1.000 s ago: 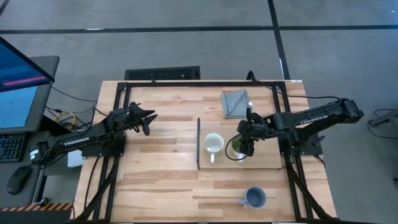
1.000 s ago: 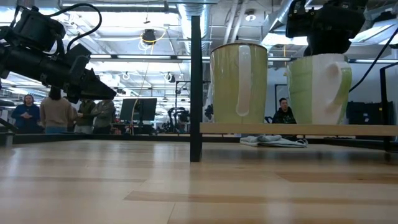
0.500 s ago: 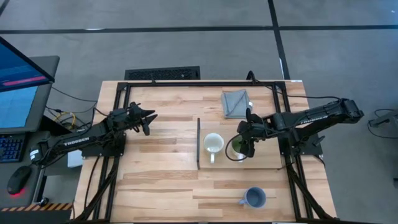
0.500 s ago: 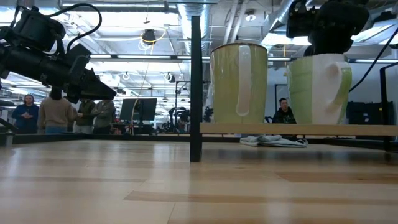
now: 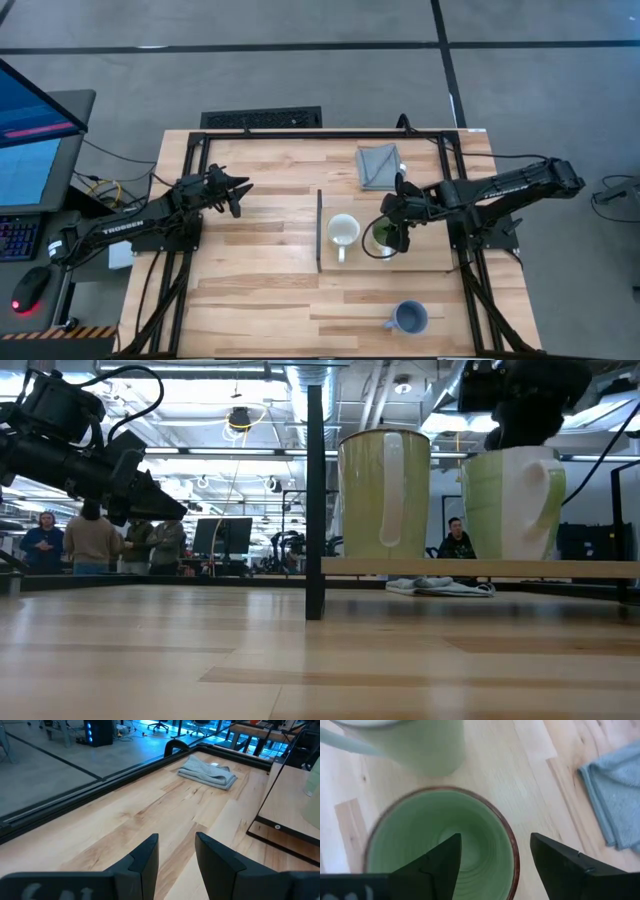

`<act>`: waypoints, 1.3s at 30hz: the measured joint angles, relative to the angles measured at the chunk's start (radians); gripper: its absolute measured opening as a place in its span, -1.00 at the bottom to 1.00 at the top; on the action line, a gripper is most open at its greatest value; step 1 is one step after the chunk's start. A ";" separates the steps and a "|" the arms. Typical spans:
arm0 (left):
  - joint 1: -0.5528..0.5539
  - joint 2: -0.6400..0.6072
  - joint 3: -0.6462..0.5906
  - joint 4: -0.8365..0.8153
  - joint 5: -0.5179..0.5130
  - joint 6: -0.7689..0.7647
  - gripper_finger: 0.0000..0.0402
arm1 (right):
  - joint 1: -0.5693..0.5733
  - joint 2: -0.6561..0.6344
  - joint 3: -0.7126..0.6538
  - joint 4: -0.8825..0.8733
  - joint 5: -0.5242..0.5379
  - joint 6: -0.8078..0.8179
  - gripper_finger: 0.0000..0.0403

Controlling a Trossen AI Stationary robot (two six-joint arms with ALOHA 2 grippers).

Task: Stack small to large cups/mugs on shelf
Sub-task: Put the blue mug on the shelf

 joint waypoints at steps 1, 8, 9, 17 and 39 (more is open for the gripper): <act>0.000 0.000 0.000 -0.002 0.000 0.000 -0.41 | 0.000 0.000 0.012 -0.005 0.001 -0.008 0.29; 0.000 0.000 0.000 -0.022 0.000 -0.014 -0.41 | 0.000 0.000 0.095 -0.094 0.020 -0.028 0.29; 0.000 0.000 0.000 -0.022 0.000 -0.014 -0.41 | 0.000 0.000 0.104 -0.110 0.033 -0.028 0.29; 0.000 0.000 0.000 -0.029 0.000 -0.010 -0.41 | 0.000 0.000 0.169 -0.178 0.059 -0.042 0.29; 0.000 0.000 0.000 -0.033 0.000 -0.007 -0.41 | 0.066 0.000 0.310 -0.417 0.048 0.370 0.29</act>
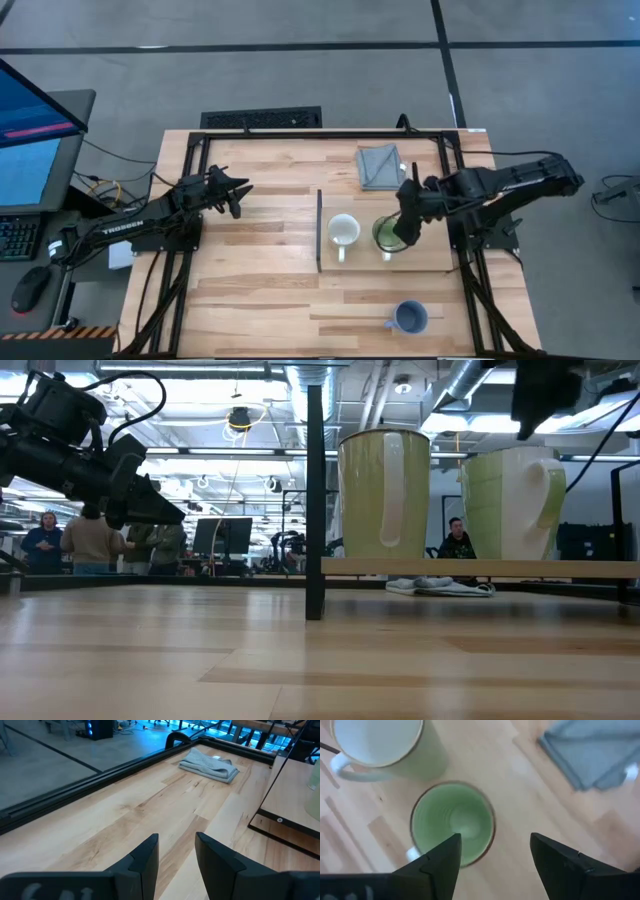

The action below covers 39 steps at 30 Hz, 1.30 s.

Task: Stack small to large cups/mugs on shelf
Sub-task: Put the blue mug on the shelf

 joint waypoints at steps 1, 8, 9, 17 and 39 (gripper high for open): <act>0.000 0.000 0.000 0.000 0.000 0.000 -0.41 | 0.022 0.000 0.002 -0.010 0.000 0.043 0.29; 0.000 0.000 0.000 0.000 0.033 -0.005 -0.41 | 0.213 0.000 0.036 -0.015 0.023 0.292 0.29; 0.000 0.000 0.000 -0.001 0.047 -0.005 -0.41 | 0.240 0.000 0.038 -0.015 0.032 0.328 0.29; 0.000 0.000 0.000 -0.004 0.107 -0.016 -0.41 | 0.443 0.017 0.038 -0.021 0.083 0.664 0.29; 0.000 0.000 0.000 -0.010 0.108 -0.070 -0.41 | 0.821 0.292 0.038 0.106 0.029 1.345 0.29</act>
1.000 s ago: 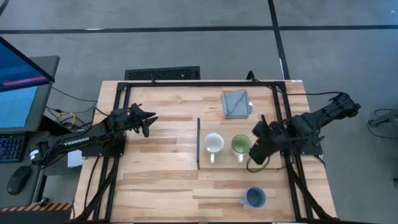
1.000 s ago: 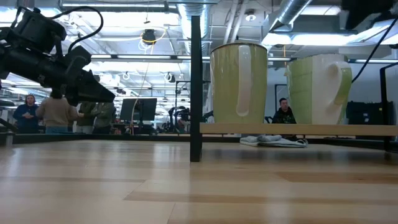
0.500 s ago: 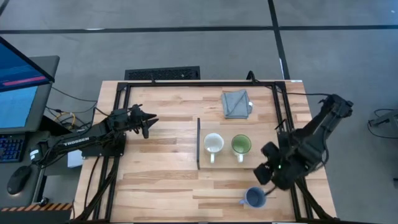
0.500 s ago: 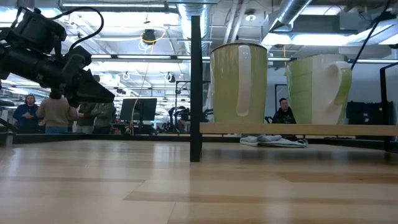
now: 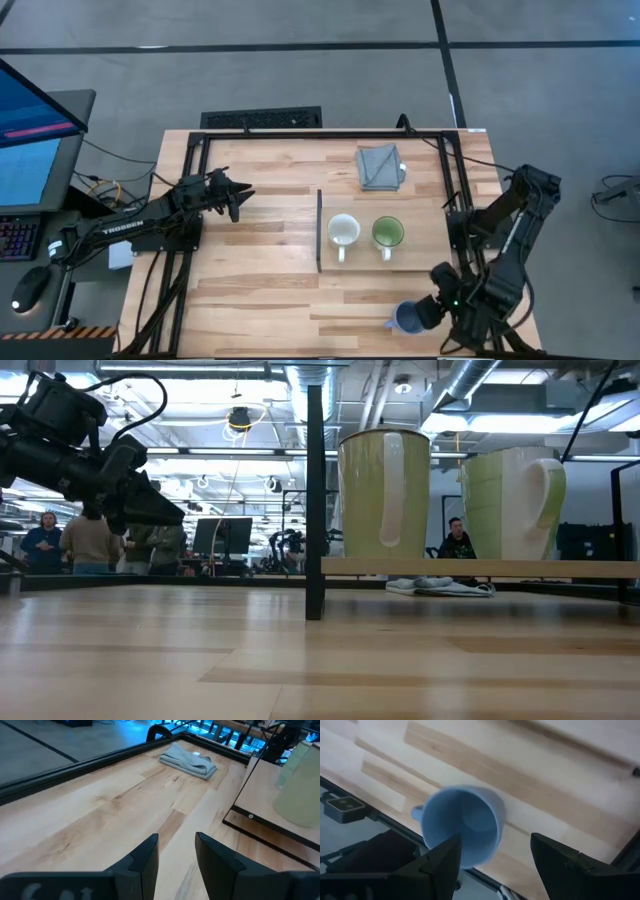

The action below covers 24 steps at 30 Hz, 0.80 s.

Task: Stack small to large cups/mugs on shelf
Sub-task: Put the blue mug on the shelf

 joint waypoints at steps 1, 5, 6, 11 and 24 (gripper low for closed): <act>0.000 0.000 0.000 0.000 0.000 -0.004 -0.41 | 0.008 0.009 0.000 0.006 0.000 0.015 0.29; 0.000 0.000 0.000 -0.006 0.000 -0.006 -0.41 | 0.028 0.044 0.000 0.036 0.000 0.035 0.29; 0.000 0.000 0.000 -0.007 0.001 -0.006 -0.41 | 0.029 0.052 0.000 0.042 0.000 0.042 0.29; 0.000 0.000 0.000 -0.014 0.001 -0.006 -0.41 | 0.030 0.090 0.000 0.080 -0.003 0.036 0.29; 0.000 0.000 0.000 -0.050 0.001 -0.006 -0.41 | 0.007 0.158 0.000 0.069 -0.071 0.041 0.29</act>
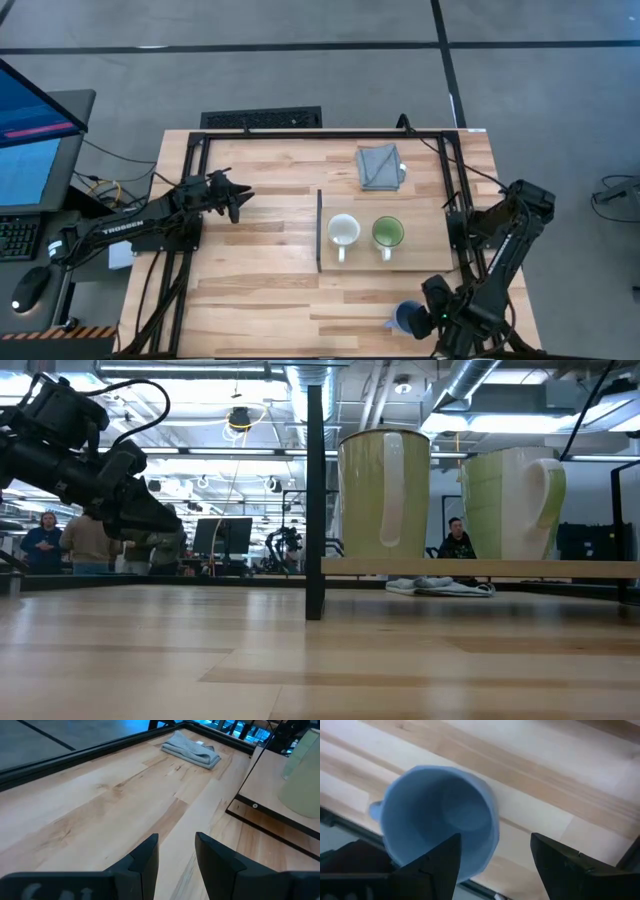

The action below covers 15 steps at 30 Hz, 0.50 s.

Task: Stack small to large cups/mugs on shelf
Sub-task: Put the blue mug on the shelf

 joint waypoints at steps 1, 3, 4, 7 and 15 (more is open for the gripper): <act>0.000 0.000 0.000 0.000 0.000 0.000 -0.41 | -0.004 0.005 0.000 -0.001 -0.005 0.000 0.29; 0.000 0.000 0.000 0.000 0.000 0.000 -0.41 | -0.009 0.008 0.000 -0.001 -0.008 0.000 0.29; 0.000 0.000 0.000 -0.001 0.000 0.000 -0.41 | -0.009 0.007 0.000 0.000 -0.007 0.001 0.29; 0.000 0.000 0.000 -0.002 0.000 0.000 -0.41 | -0.020 0.006 0.000 0.002 -0.008 0.001 0.29; 0.000 0.000 0.000 -0.005 -0.001 0.001 -0.41 | -0.066 0.032 0.000 -0.008 -0.008 -0.018 0.29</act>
